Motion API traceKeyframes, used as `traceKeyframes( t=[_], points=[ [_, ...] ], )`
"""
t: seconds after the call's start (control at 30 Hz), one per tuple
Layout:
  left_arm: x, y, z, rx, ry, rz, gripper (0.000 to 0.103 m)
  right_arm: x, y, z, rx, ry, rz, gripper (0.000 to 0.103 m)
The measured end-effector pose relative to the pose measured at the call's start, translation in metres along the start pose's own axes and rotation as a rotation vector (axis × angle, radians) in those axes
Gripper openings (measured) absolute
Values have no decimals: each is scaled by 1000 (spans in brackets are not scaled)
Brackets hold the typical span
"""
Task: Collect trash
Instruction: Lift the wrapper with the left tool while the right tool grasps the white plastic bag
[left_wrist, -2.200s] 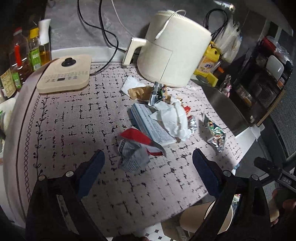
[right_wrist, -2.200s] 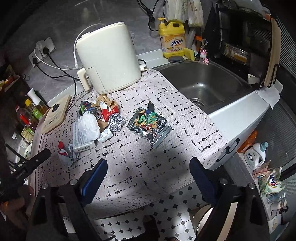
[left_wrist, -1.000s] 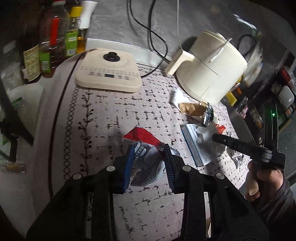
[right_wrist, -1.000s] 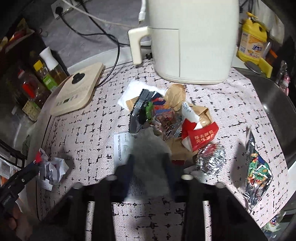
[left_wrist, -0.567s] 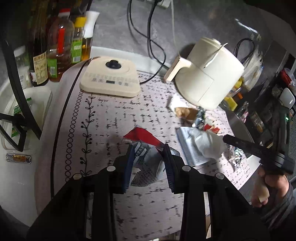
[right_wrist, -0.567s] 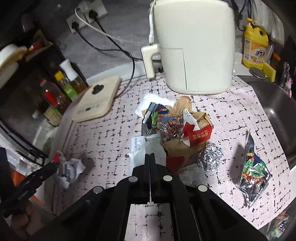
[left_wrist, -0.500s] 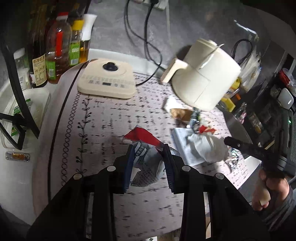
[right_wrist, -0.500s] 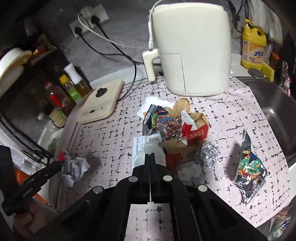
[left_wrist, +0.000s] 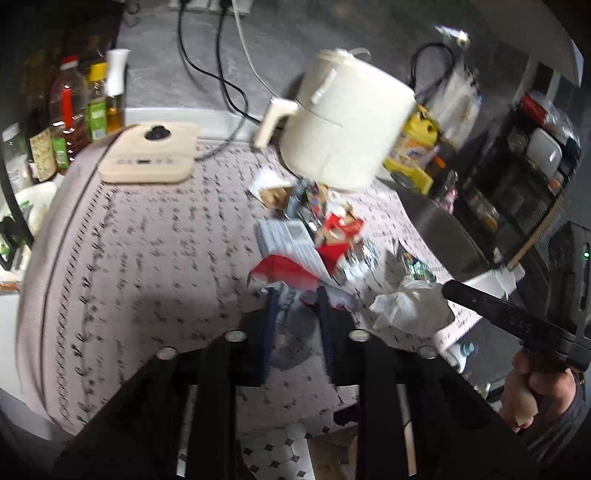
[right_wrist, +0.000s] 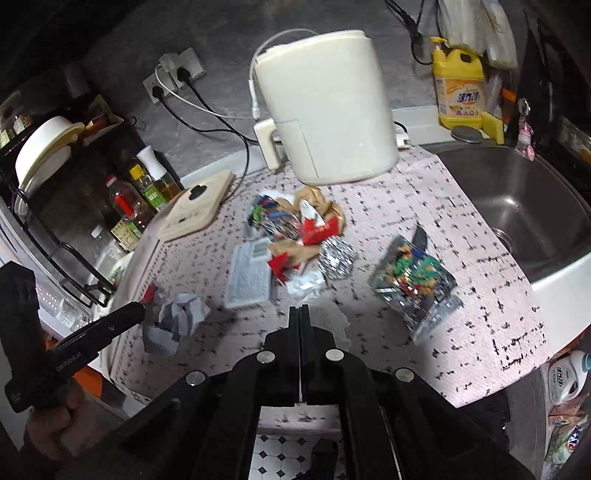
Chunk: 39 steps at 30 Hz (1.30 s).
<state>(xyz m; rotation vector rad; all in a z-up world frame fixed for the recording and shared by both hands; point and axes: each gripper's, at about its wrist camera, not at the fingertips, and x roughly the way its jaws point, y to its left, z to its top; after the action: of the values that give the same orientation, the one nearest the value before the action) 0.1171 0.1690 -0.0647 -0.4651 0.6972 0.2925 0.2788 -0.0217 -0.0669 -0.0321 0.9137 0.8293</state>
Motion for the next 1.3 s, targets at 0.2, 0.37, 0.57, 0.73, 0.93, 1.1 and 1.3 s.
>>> traceKeyframes(
  t=[0.2, 0.37, 0.57, 0.73, 0.93, 1.1, 1.3],
  points=[
    [19, -10, -16, 11, 47, 37, 2, 9, -20, -14, 0, 10, -10, 1],
    [27, -9, -23, -12, 75, 22, 26, 15, -25, -11, 15, 4, -23, 1],
    [30, -15, -23, -17, 46, -32, 69, 19, -24, -6, 14, 7, -40, 1],
    [52, -32, -25, 32, 91, -101, 72, 18, -28, -3, 31, 5, -59, 1],
    [88, -43, -29, 46, 178, -123, 38, 6, -32, -4, 56, -2, -63, 1],
    [93, -47, -28, 55, 183, -112, 30, -2, -38, -8, 78, -9, -77, 1],
    [75, -50, -23, 65, 143, -99, 29, -20, -43, -4, 89, -43, -68, 1]
  ],
)
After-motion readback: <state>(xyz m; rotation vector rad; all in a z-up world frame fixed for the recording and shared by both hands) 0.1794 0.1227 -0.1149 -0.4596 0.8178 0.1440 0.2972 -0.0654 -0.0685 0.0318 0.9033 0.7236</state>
